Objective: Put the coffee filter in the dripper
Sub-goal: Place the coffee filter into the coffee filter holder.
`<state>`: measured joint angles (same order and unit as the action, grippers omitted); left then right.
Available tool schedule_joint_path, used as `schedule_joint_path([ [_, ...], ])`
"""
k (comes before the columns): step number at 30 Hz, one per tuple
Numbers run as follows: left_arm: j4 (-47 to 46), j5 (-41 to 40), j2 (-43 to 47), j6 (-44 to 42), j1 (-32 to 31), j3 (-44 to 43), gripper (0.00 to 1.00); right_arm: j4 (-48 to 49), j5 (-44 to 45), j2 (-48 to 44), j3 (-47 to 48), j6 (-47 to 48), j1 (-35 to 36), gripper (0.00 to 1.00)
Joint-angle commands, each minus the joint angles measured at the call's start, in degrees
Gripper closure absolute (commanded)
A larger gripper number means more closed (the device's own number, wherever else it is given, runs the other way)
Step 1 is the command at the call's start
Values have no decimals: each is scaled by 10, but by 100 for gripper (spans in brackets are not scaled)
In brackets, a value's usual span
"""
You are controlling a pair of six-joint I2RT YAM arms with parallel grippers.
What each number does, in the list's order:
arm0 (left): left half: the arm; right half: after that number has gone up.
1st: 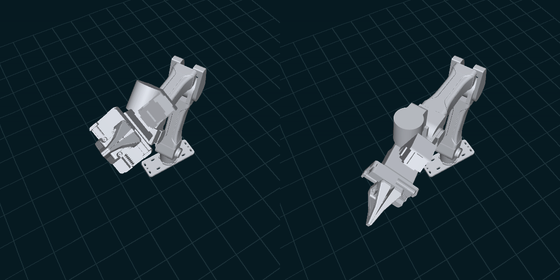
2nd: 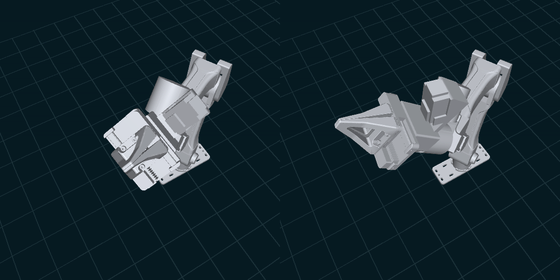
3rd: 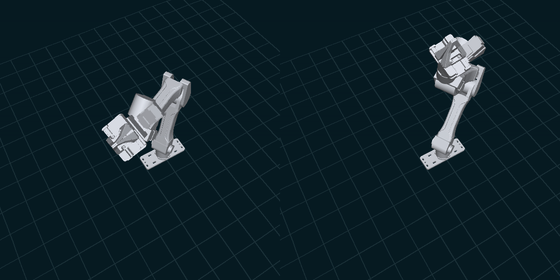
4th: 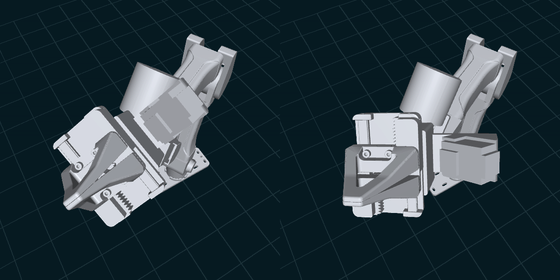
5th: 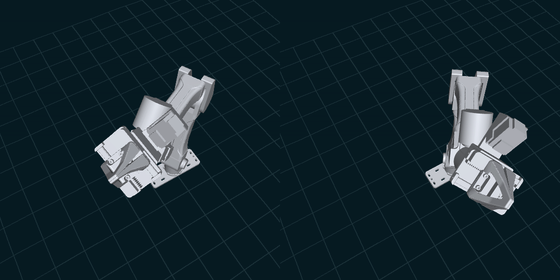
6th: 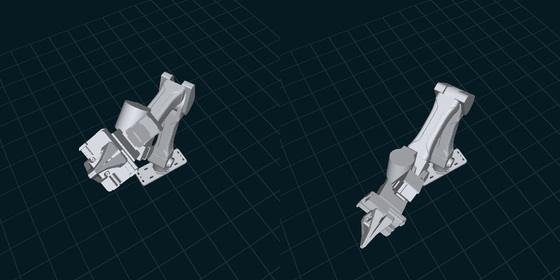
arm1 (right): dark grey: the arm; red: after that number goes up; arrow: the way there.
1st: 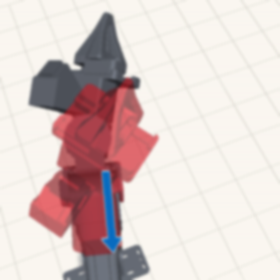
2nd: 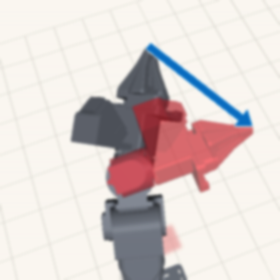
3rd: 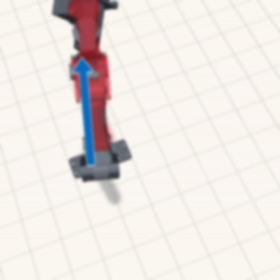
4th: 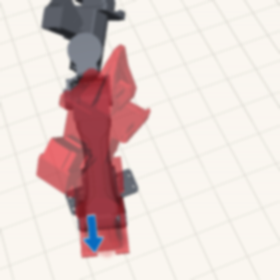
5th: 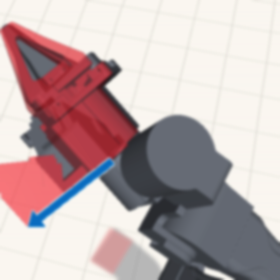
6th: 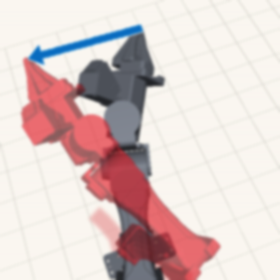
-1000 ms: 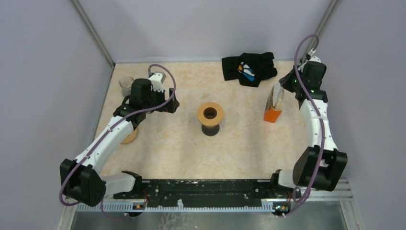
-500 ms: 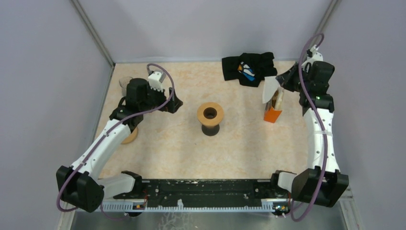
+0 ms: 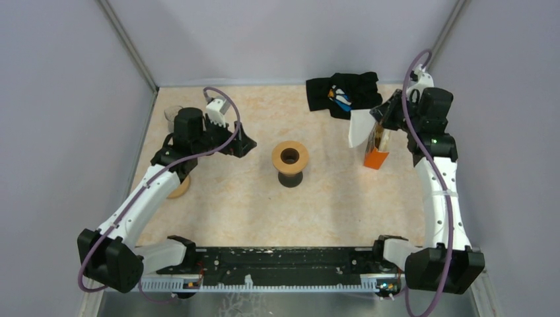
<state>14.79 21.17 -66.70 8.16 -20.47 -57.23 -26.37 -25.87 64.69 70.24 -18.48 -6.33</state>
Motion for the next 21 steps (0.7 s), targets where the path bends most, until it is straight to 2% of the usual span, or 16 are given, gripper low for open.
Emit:
schedule_joint_path([
  [1,2,-32,9,15,1,-9,1,6,98,-29,-5,22,3,100],
  [10,28,-137,19,-4,2,7,1,26,203,-18,-5,43,3,100],
  [21,4,-165,26,-11,2,40,1,30,268,8,7,64,3,100],
])
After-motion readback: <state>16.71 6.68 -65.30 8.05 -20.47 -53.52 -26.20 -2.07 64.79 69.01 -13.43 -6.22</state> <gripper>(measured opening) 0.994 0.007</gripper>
